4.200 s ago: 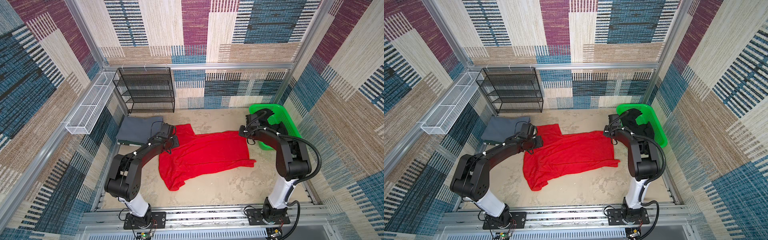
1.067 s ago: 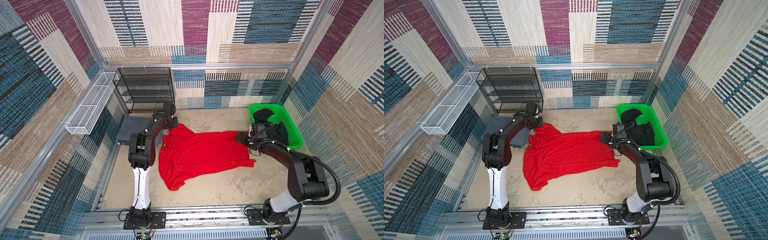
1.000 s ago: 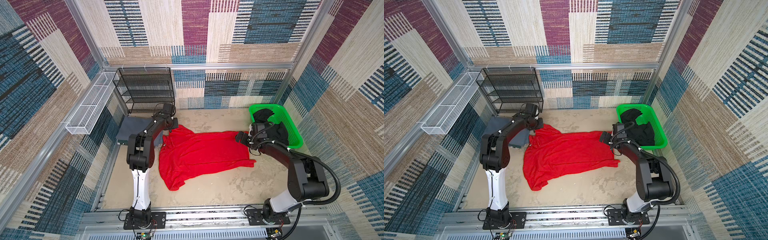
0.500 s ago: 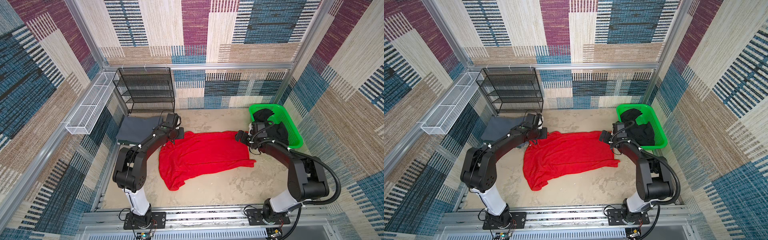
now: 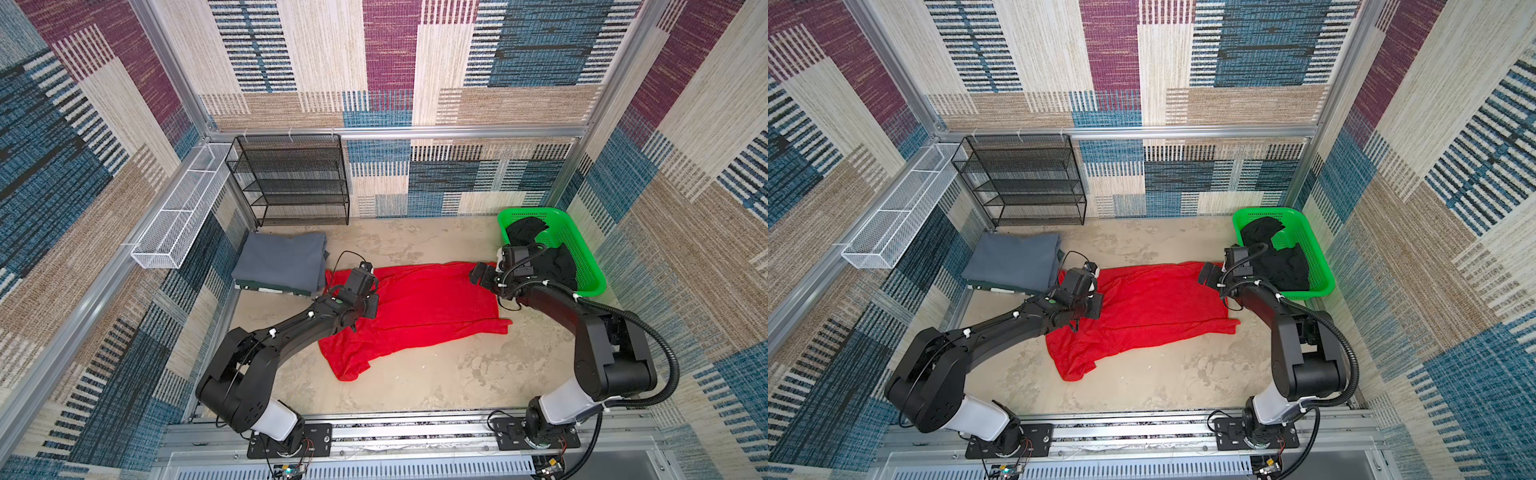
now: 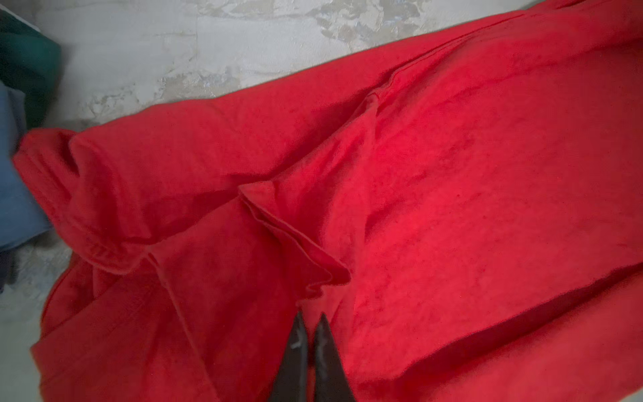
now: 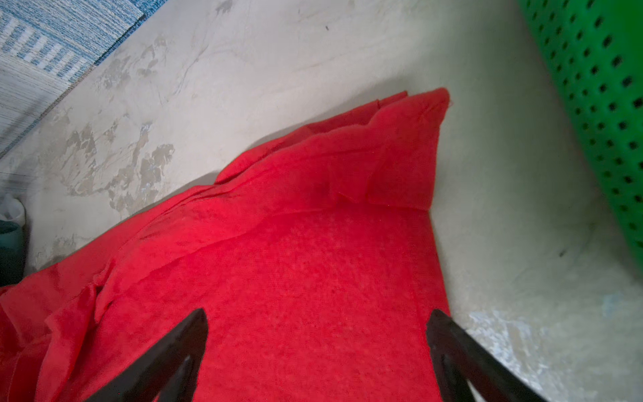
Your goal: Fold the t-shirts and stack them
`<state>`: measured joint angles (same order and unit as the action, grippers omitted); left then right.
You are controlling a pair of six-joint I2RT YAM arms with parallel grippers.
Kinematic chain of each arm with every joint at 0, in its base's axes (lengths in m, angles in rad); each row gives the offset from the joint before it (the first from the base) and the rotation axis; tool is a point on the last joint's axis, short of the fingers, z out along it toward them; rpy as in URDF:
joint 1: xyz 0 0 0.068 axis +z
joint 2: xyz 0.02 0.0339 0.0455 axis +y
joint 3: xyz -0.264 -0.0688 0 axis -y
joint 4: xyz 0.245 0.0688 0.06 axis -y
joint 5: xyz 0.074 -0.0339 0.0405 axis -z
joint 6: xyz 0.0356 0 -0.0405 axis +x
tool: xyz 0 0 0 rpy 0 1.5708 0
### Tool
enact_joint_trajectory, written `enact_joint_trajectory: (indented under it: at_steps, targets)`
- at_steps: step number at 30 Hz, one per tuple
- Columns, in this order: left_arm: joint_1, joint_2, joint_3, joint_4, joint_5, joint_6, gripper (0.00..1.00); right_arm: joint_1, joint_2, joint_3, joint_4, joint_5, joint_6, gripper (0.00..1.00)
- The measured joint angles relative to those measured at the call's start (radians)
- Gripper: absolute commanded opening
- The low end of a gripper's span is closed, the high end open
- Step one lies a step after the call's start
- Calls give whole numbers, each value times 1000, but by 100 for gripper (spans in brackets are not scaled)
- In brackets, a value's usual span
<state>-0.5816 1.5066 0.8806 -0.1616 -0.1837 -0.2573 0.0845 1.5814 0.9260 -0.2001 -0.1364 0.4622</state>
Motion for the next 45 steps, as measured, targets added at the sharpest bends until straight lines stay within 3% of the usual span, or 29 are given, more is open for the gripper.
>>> enact_joint_trajectory:
  at_steps: [4, 5, 7, 9, 10, 11, 15, 20, 27, 35, 45]
  targets:
    - [-37, -42, -50, 20, -33, 12, 0, 0, 1, 0, 0, -3, 0, 99]
    - [-51, -53, -63, 25, -43, 20, 4, 0, 1, -1, 0, -5, 0, 99]
    - [-80, -80, -92, 42, -52, 31, 27, 0, -6, -10, 1, -12, 0, 98]
    - [-115, -122, -135, 72, -58, 47, 70, 0, -24, -24, 1, -22, 0, 99]
    - [-129, -142, -155, 79, -60, 47, 88, 0, -32, -31, 2, -29, 1, 99]
    - [-136, -163, -176, 90, -60, 47, 100, 1, -43, -39, 6, -37, 2, 99]
    - [-137, -245, -230, 96, -85, 8, 100, 27, -72, -67, 17, -47, 13, 99]
    - [-131, -306, -228, 19, -175, -110, 100, 133, -86, -93, 29, -43, 39, 99]
    - [-29, -347, -172, -102, -190, -243, 100, 285, -39, -74, 95, -65, 103, 97]
    - [119, -417, -217, -119, -65, -349, 100, 470, 167, 168, 96, -54, 100, 90]
    - [157, -533, -283, -140, 6, -394, 99, 658, 438, 492, -35, -9, 10, 79]
